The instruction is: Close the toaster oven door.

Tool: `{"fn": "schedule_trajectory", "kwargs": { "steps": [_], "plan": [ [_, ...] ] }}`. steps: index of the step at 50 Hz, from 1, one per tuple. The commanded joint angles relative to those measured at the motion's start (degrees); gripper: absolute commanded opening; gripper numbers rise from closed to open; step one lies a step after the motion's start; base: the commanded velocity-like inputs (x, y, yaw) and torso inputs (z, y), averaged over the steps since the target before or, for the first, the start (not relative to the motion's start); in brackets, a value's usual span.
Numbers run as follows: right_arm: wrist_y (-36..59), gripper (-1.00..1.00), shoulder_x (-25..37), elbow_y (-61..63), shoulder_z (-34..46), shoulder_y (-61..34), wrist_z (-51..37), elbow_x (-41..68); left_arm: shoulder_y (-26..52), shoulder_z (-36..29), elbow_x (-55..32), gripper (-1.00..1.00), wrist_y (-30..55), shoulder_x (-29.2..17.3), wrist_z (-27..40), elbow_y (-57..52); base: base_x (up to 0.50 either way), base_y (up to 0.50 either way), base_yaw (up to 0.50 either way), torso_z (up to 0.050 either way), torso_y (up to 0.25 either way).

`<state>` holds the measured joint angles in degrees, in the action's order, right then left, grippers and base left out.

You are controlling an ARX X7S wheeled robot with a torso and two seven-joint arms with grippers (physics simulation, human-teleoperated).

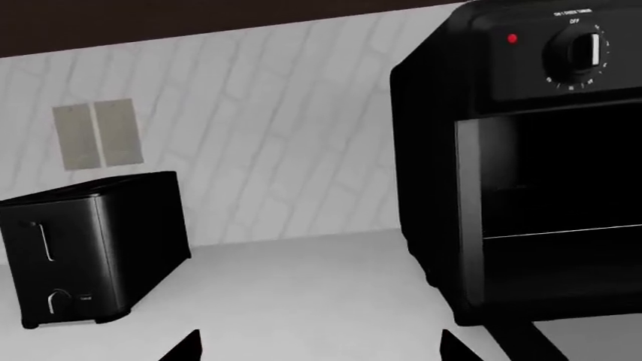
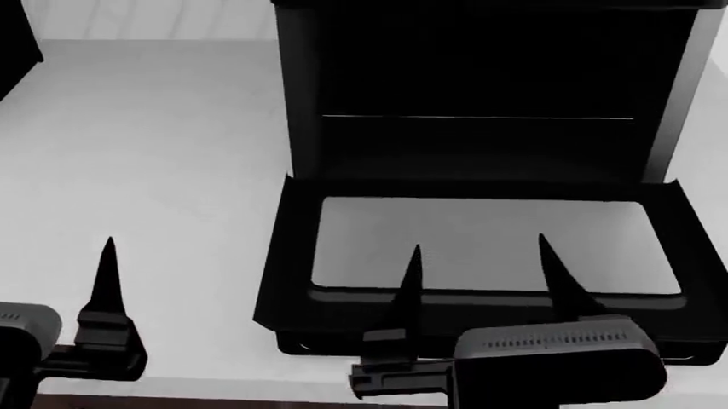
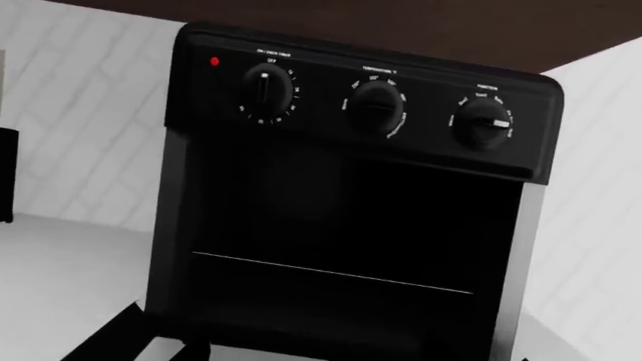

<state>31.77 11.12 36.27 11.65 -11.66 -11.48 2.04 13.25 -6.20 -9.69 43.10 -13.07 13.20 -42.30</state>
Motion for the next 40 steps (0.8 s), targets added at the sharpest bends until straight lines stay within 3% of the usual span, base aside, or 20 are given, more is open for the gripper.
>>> {"fn": "schedule_trajectory", "kwargs": {
  "steps": [1,14,40],
  "plan": [
    [-0.7,1.0,0.3,-0.9,-0.1,0.1,0.0,0.9,-0.6,-0.1,0.1,1.0,-1.4,-0.1,0.6,0.7,0.5,0.0,0.0,0.0,0.0],
    [-2.7,1.0,0.6,-1.0,-0.1,1.1,-1.3,0.5,-1.2,-0.3,0.1,1.0,-1.9,-0.4,1.1,0.6,0.49,0.0,0.0,0.0,0.0],
    [-2.1,1.0,1.3,-0.3,-0.8,1.6,-1.7,1.4,-1.3,0.1,-0.5,1.0,-1.5,-0.6,1.5,0.0,0.0,0.0,0.0,0.0,0.0]
  ]
}}
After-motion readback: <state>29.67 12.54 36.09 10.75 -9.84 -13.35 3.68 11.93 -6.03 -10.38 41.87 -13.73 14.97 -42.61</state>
